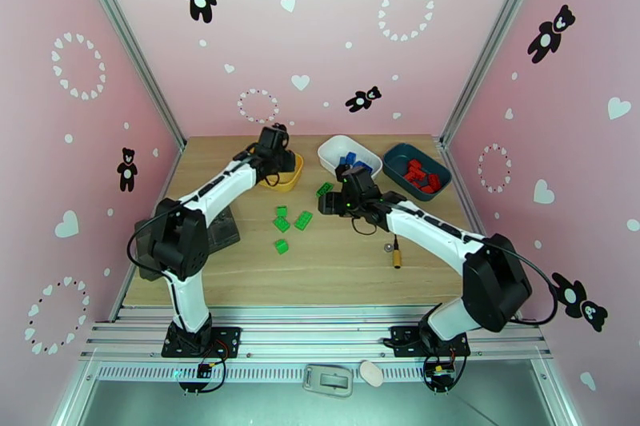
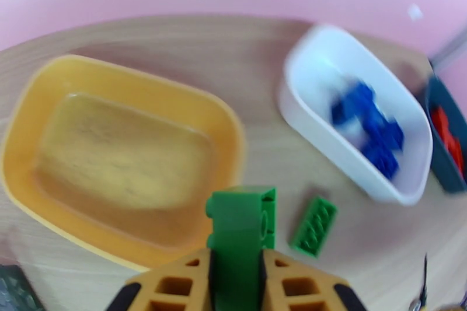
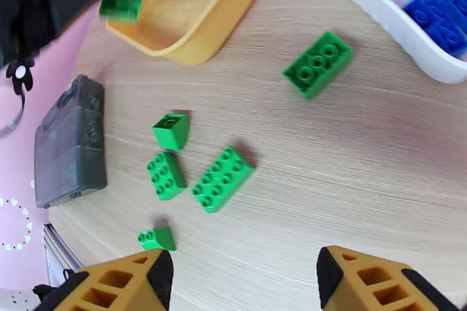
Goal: Sort the legos into containers by color
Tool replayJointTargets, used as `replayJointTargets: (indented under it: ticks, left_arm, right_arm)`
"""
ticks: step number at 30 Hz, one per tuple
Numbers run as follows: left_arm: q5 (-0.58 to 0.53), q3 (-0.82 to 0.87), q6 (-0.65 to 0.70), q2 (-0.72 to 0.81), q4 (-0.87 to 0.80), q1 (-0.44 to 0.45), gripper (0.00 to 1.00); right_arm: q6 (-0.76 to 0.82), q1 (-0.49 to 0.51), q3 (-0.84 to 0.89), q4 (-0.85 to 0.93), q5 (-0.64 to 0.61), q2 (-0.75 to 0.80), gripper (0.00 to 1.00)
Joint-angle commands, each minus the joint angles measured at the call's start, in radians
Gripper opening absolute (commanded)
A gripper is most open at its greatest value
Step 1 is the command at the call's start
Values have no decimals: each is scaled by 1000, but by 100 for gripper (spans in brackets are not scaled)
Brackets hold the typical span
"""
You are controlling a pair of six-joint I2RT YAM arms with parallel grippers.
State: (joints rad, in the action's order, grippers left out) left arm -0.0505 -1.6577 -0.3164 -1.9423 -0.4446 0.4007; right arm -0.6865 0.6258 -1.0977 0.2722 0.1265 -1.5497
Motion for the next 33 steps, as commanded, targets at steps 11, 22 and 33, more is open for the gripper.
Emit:
replayJointTargets:
  ticks: [11,22,33]
  left_arm:
    - [-23,-100,-45,-116,-83,-42,54]
    - [-80,76,-64,85,-77,-16,73]
    - [-131,400,-134,306,-85,72,79]
  right_arm:
    - [6,17,-28,35,-30,-6,69]
    - [26,39,-15,50,-64,0,69]
    - [91,124,-4,104,-197,23,73]
